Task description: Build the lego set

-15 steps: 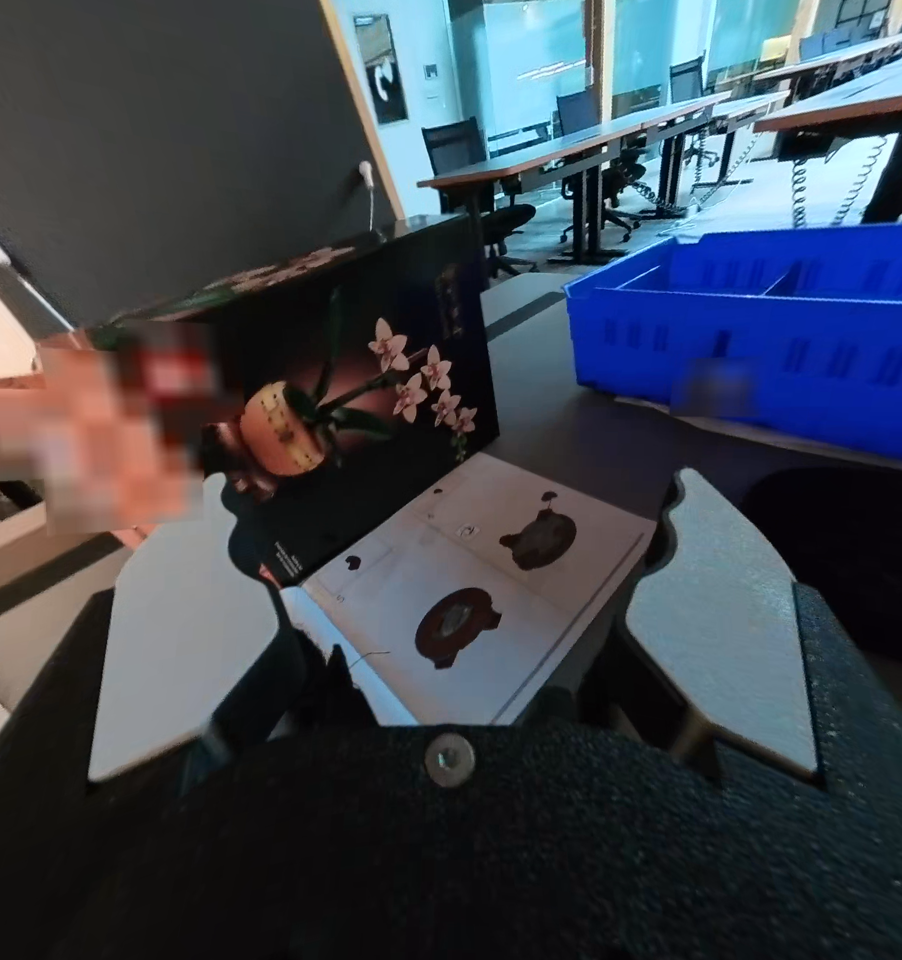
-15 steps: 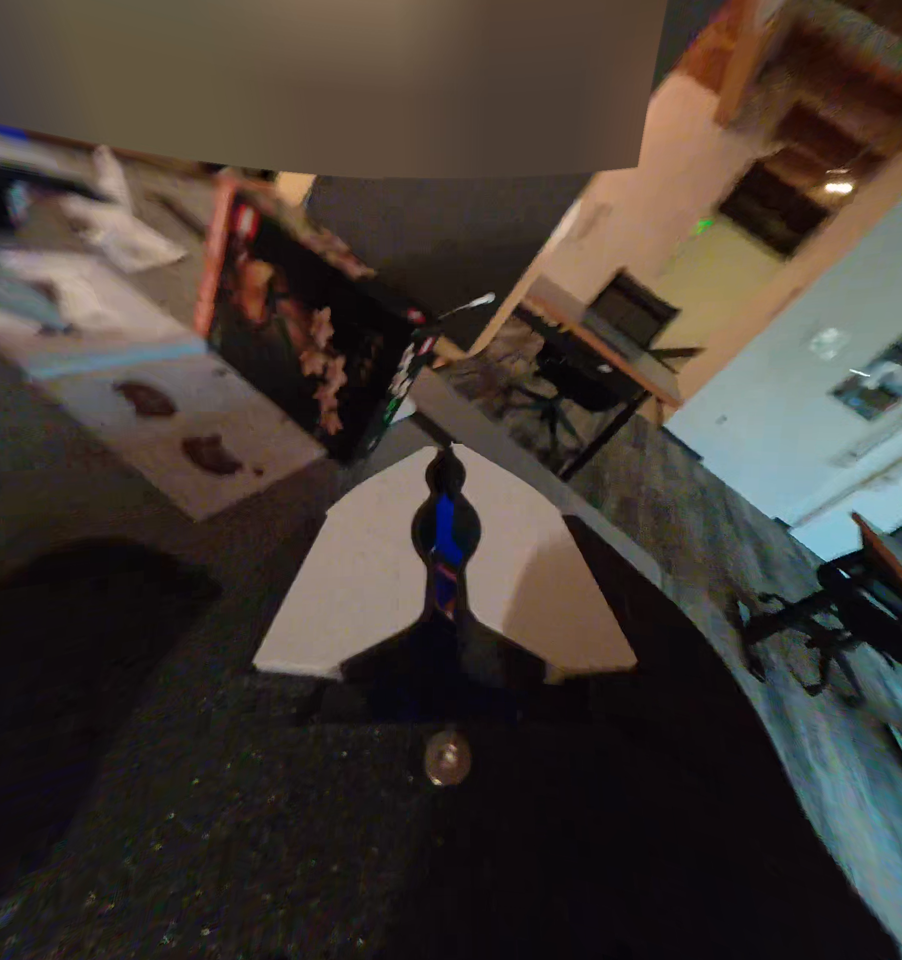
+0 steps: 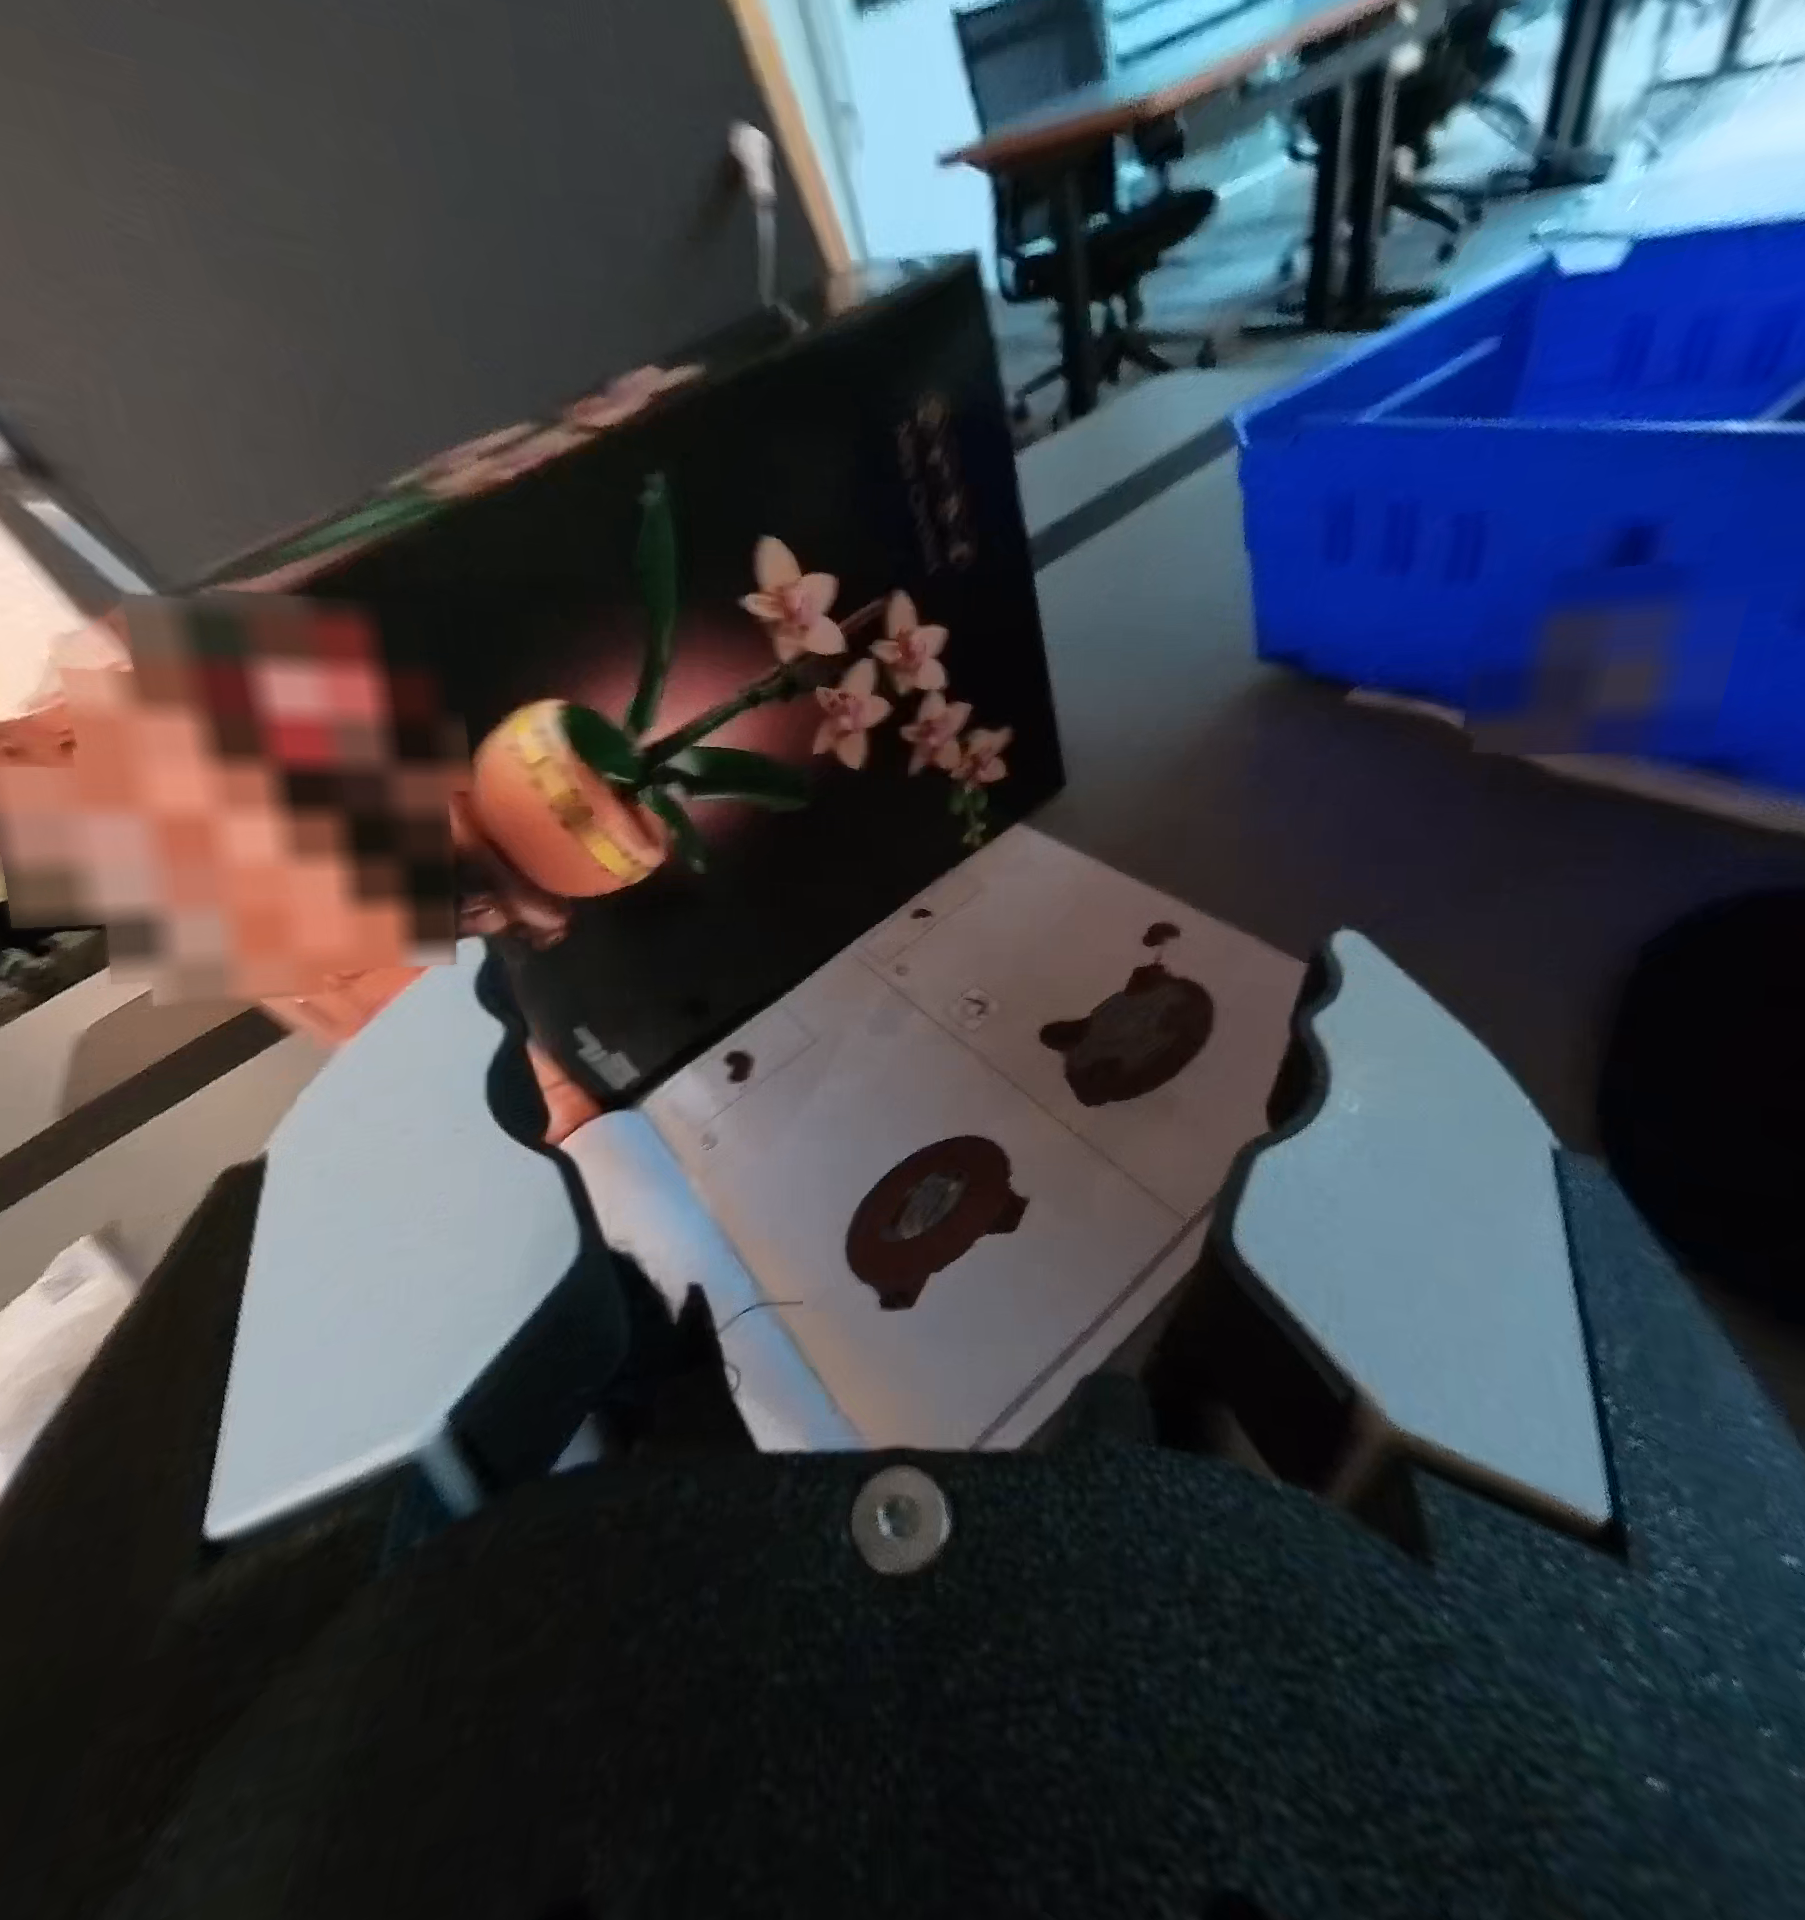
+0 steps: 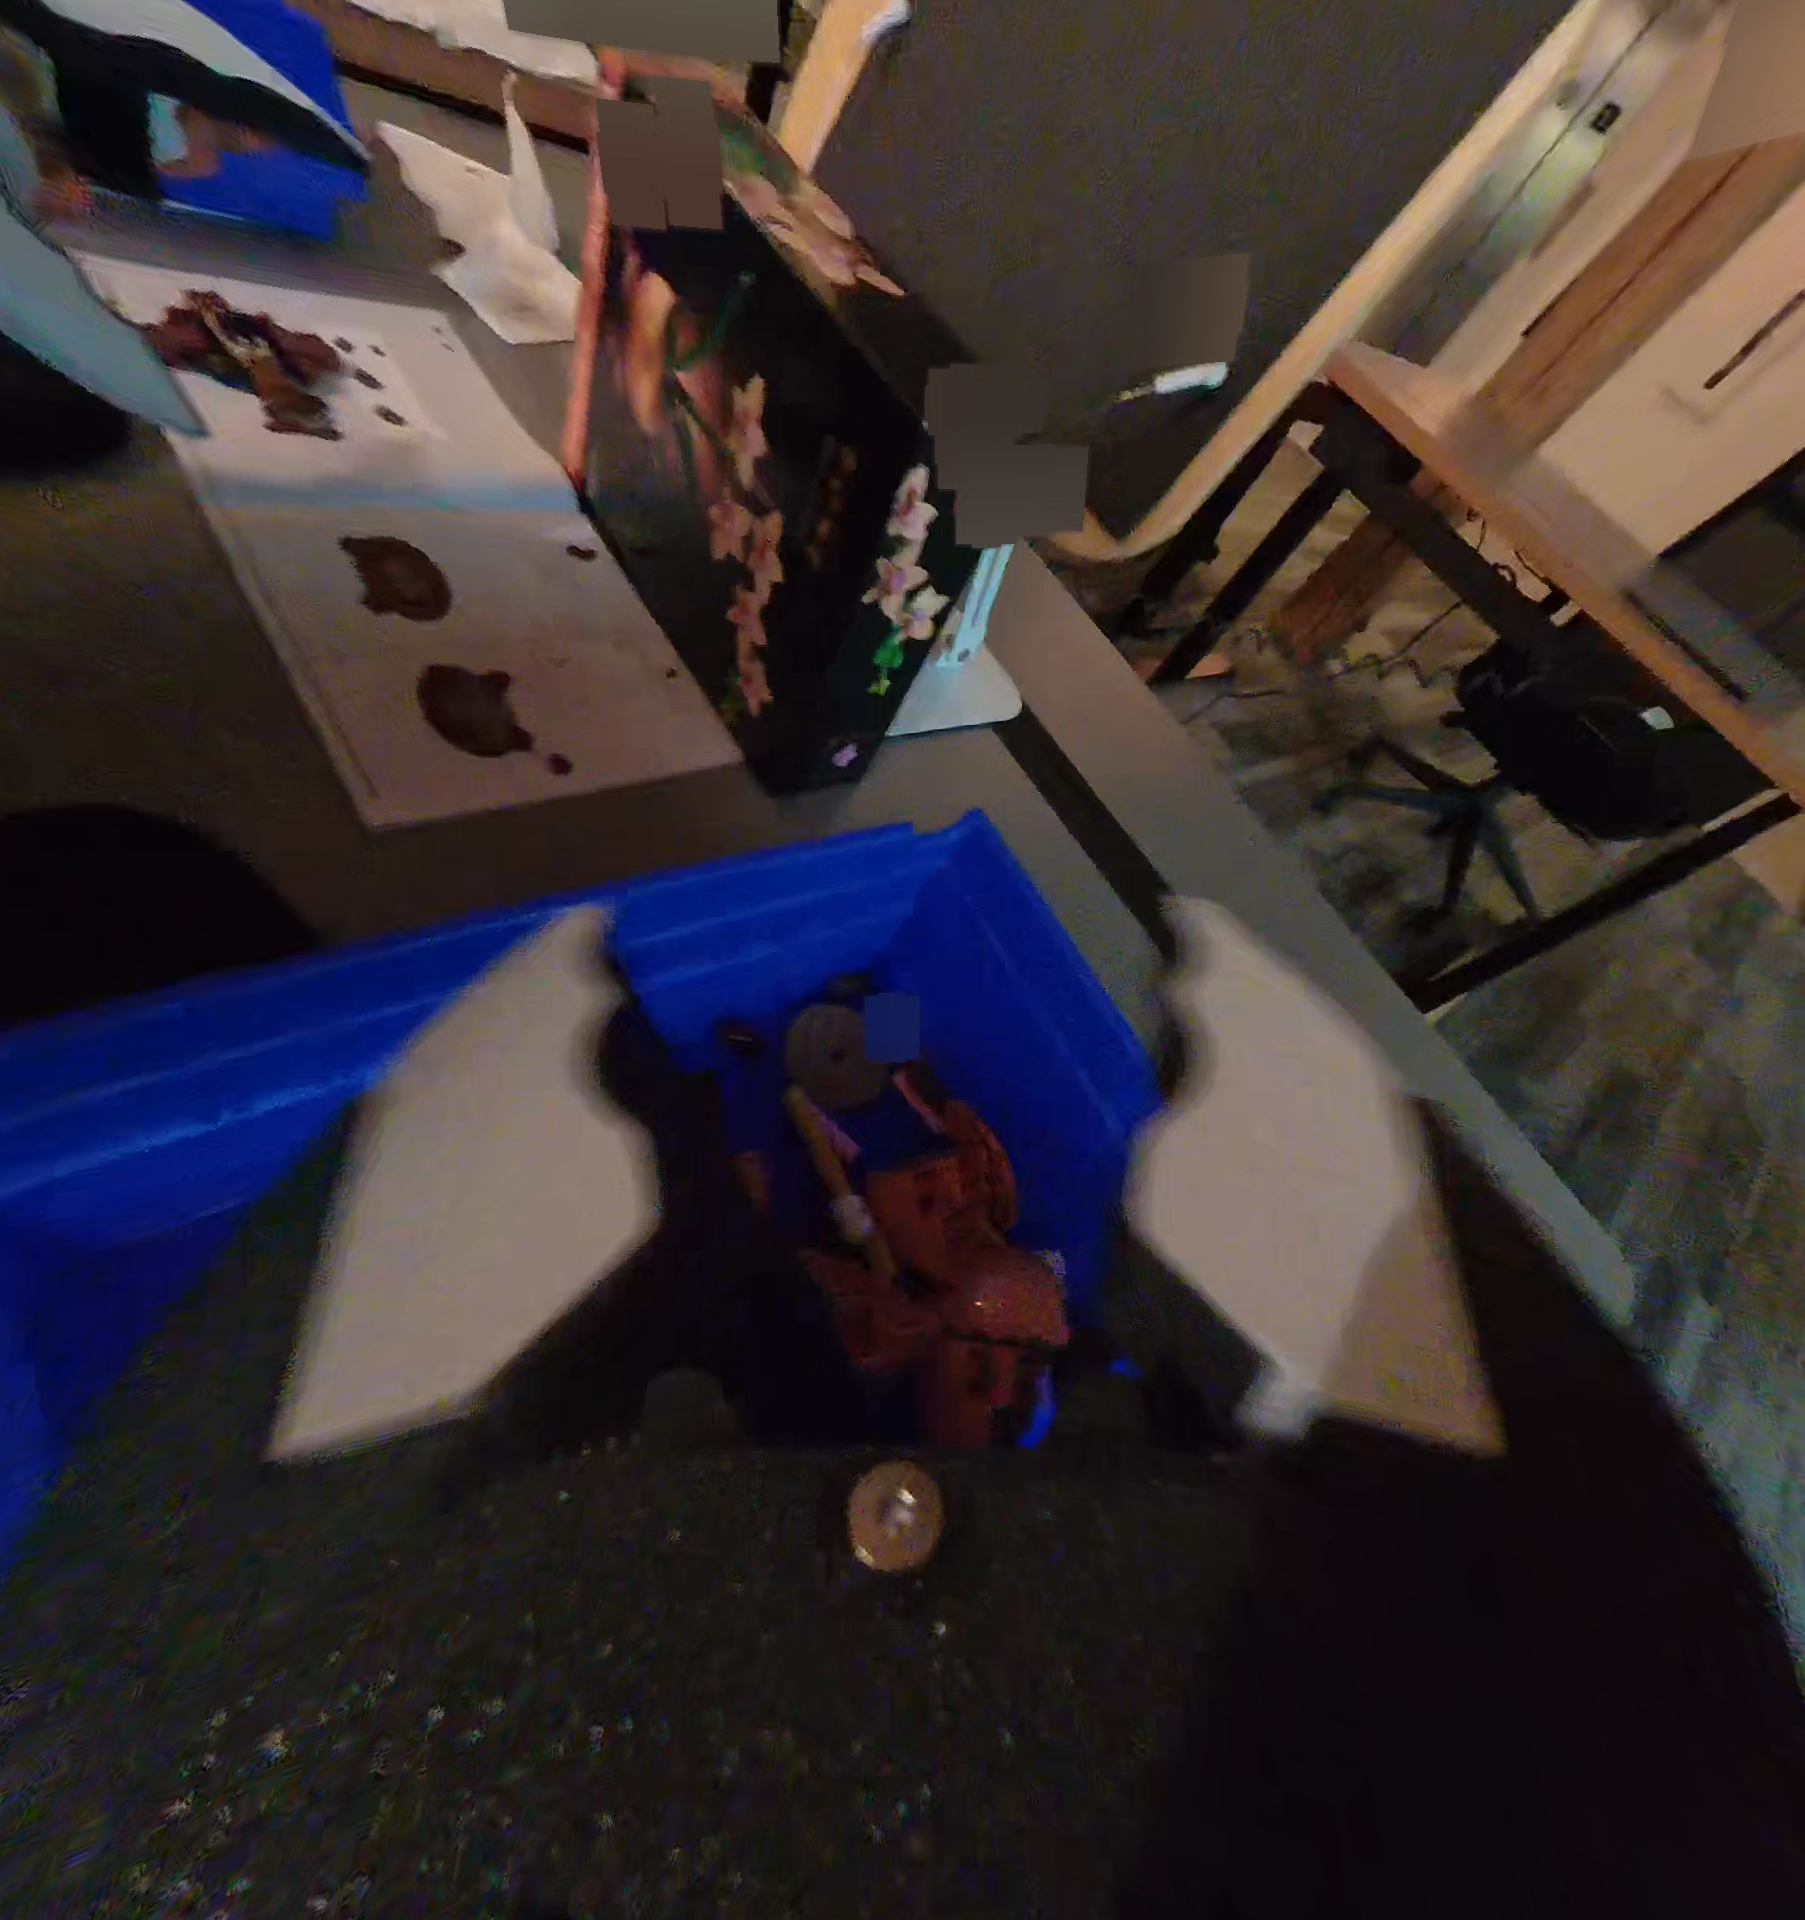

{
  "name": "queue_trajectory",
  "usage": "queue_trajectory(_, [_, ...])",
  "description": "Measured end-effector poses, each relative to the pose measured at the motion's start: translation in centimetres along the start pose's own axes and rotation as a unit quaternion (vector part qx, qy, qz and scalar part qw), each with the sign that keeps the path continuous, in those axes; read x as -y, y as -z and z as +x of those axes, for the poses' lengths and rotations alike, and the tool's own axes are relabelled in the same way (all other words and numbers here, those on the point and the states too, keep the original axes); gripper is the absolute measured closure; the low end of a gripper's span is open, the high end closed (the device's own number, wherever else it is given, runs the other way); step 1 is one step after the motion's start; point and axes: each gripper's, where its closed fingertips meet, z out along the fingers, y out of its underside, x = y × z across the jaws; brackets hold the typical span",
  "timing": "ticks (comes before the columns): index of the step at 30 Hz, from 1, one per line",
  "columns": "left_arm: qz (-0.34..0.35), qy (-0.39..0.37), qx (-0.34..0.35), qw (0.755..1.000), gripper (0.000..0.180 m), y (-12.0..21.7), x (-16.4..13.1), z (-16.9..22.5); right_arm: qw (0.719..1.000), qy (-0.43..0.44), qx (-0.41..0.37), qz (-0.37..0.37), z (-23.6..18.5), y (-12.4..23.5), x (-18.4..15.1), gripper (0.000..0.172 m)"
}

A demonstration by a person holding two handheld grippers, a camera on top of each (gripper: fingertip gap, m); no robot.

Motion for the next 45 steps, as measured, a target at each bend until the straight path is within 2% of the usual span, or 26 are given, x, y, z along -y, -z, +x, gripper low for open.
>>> queue_trajectory(1, [-0.009, -0.001, -0.008, 1.000, 0.044, -0.1, -0.2, 0.4, 1.000, 0.004, 0.004, -0.027, 0.5, -0.4, -1.2, 0.104])
queue_trajectory(3, [-0.026, -0.013, -0.013, 0.999, 0.043, -0.9, -0.2, 1.0, 0.991, 0.022, 0.087, -0.100, 0.0, -0.3, -4.0, 0.172])
queue_trajectory(5, [-0.033, -0.027, -0.015, 0.999, 0.043, -1.8, -0.1, 1.2, 0.987, -0.016, 0.135, -0.087, 0.1, -0.9, -4.1, 0.172])
queue_trajectory(6, [-0.038, -0.029, -0.020, 0.999, 0.043, -2.4, -0.2, 1.4, 0.988, -0.020, 0.138, -0.070, 0.6, -1.3, -3.9, 0.159])
queue_trajectory(7, [-0.041, -0.028, -0.024, 0.998, 0.042, -3.0, -0.4, 1.6, 0.990, -0.023, 0.127, -0.063, 1.3, -1.9, -4.1, 0.102])
queue_trajectory(8, [-0.043, -0.025, -0.025, 0.998, 0.041, -3.4, -0.5, 1.7, 0.990, -0.019, 0.118, -0.076, 2.0, -2.5, -4.7, 0.060])
queue_trajectory(9, [-0.044, -0.024, -0.030, 0.998, 0.041, -3.8, -0.5, 1.9, 0.987, 0.000, 0.122, -0.101, 2.4, -2.9, -5.7, 0.060])
queue_trajectory(10, [-0.046, -0.024, -0.031, 0.998, 0.041, -4.0, -0.6, 1.9, 0.983, 0.018, 0.135, -0.124, 2.5, -3.3, -6.5, 0.052])
queue_trajectory(11, [-0.047, -0.024, -0.031, 0.998, 0.041, -4.3, -0.7, 1.8, 0.977, 0.036, 0.157, -0.137, 2.3, -3.6, -6.9, 0.056])
queue_trajectory(13, [-0.048, -0.023, -0.033, 0.998, 0.041, -4.7, -0.9, 1.6, 0.969, 0.053, 0.201, -0.133, 1.9, -4.4, -6.7, 0.087])
queue_trajectory(14, [-0.051, -0.020, -0.032, 0.998, 0.041, -4.7, -1.1, 1.5, 0.961, 0.055, 0.227, -0.146, 1.7, -4.7, -6.8, 0.119])
queue_trajectory(15, [-0.051, -0.014, -0.033, 0.998, 0.041, -4.7, -1.3, 1.4, 0.946, 0.060, 0.272, -0.166, 1.1, -4.9, -7.2, 0.134])
queue_trajectory(16, [-0.050, -0.008, -0.032, 0.998, 0.041, -4.7, -1.4, 1.2, 0.922, 0.064, 0.332, -0.188, 0.1, -4.7, -7.9, 0.151])
queue_trajectory(17, [-0.049, -0.002, -0.031, 0.998, 0.041, -4.7, -1.6, 1.1, 0.892, 0.072, 0.389, -0.218, -1.0, -4.5, -8.8, 0.161])
queue_trajectory(21, [-0.043, 0.000, -0.016, 0.999, 0.043, -4.1, -1.8, 0.3, 0.775, 0.131, 0.494, -0.371, -3.3, -3.9, -13.9, 0.145])
queue_trajectory(24, [-0.042, 0.002, -0.008, 0.999, 0.045, -3.5, -2.1, -0.1, 0.737, 0.199, 0.494, -0.416, -3.6, -4.0, -16.2, 0.136])
queue_trajectory(28, [-0.032, 0.016, -0.005, 0.999, 0.045, -3.2, -2.2, -0.3, 0.755, 0.218, 0.488, -0.380, -4.8, -5.1, -16.6, 0.142])
queue_trajectory(30, [-0.025, 0.016, -0.005, 1.000, 0.046, -3.1, -1.9, -0.4, 0.755, 0.241, 0.477, -0.381, -4.7, -5.2, -17.7, 0.153])
queue_trajectory(33, [-0.016, 0.013, -0.006, 1.000, 0.046, -2.6, -1.4, -0.4, 0.783, 0.209, 0.464, -0.358, -4.2, -5.0, -16.3, 0.155])
queue_trajectory(37, [0.013, 0.021, -0.004, 1.000, 0.048, -1.2, -0.3, -0.4, 0.880, 0.073, 0.406, -0.234, -3.3, -5.7, -9.1, 0.154])
queue_trajectory(39, [0.042, 0.036, -0.025, 0.998, 0.059, 0.0, 0.5, 0.1, 0.924, -0.019, 0.359, -0.133, -3.0, -6.3, -3.7, 0.154])
queue_trajectory(40, [0.060, 0.046, -0.044, 0.996, 0.066, 0.5, 0.9, 0.6, 0.936, -0.071, 0.336, -0.079, -3.0, -6.6, -0.7, 0.154])
queue_trajectory(42, [0.086, 0.060, -0.091, 0.990, 0.076, 1.6, 1.7, 2.1, 0.942, -0.172, 0.288, 0.012, -3.7, -7.0, 4.7, 0.155])
queue_trajectory(45, [0.119, 0.066, -0.121, 0.983, 0.082, 3.0, 2.2, 3.3, 0.921, -0.286, 0.244, 0.107, -7.1, -7.6, 11.0, 0.155])
